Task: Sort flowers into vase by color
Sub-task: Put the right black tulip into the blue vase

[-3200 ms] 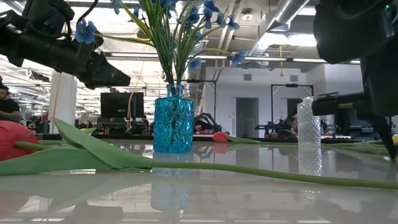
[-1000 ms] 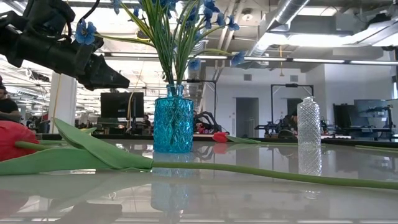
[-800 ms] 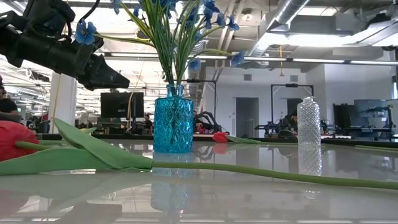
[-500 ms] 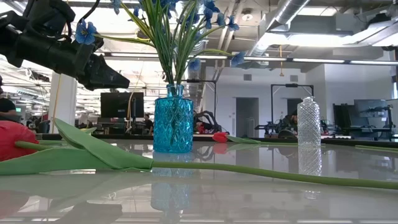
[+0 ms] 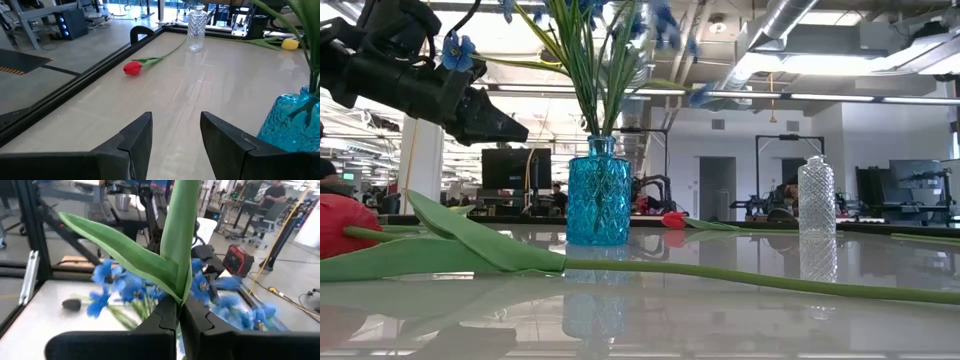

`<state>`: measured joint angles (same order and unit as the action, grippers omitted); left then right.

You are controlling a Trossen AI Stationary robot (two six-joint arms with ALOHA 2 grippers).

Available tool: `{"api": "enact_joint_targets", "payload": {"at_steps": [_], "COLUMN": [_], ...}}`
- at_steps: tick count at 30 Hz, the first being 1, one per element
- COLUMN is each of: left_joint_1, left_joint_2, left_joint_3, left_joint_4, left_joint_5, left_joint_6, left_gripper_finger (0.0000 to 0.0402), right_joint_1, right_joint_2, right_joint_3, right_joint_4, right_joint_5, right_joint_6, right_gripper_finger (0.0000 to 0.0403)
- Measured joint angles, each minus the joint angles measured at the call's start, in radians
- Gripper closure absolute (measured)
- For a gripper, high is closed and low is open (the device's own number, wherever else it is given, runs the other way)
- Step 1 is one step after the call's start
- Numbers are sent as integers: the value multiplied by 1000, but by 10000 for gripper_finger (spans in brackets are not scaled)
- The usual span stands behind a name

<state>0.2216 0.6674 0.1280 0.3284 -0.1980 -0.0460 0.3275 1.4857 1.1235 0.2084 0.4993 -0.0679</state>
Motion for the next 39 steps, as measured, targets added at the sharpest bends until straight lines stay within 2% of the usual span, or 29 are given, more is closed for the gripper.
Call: {"api": "enact_joint_targets", "payload": {"at_steps": [15,22,29,34,39], "left_joint_1": [0,0,0,0,0], "left_joint_2": [0,0,0,0,0], "left_joint_3": [0,0,0,0,0], "left_joint_4": [-3,-1,-1,-1,-2], "left_joint_5": [0,1,1,3,3], "left_joint_6": [0,0,-2,-3,-2], "left_gripper_finger": [246,246,246,246,246], "right_joint_1": [-26,-49,-55,-55,-55], "right_joint_2": [61,102,139,124,82], "right_joint_3": [1,1,1,1,21], "right_joint_4": [-6,-25,-32,-53,-153], "right_joint_5": [-8,-68,-64,-60,-61], "right_joint_6": [41,94,105,135,177], "right_gripper_finger": [369,358,317,266,210]}}
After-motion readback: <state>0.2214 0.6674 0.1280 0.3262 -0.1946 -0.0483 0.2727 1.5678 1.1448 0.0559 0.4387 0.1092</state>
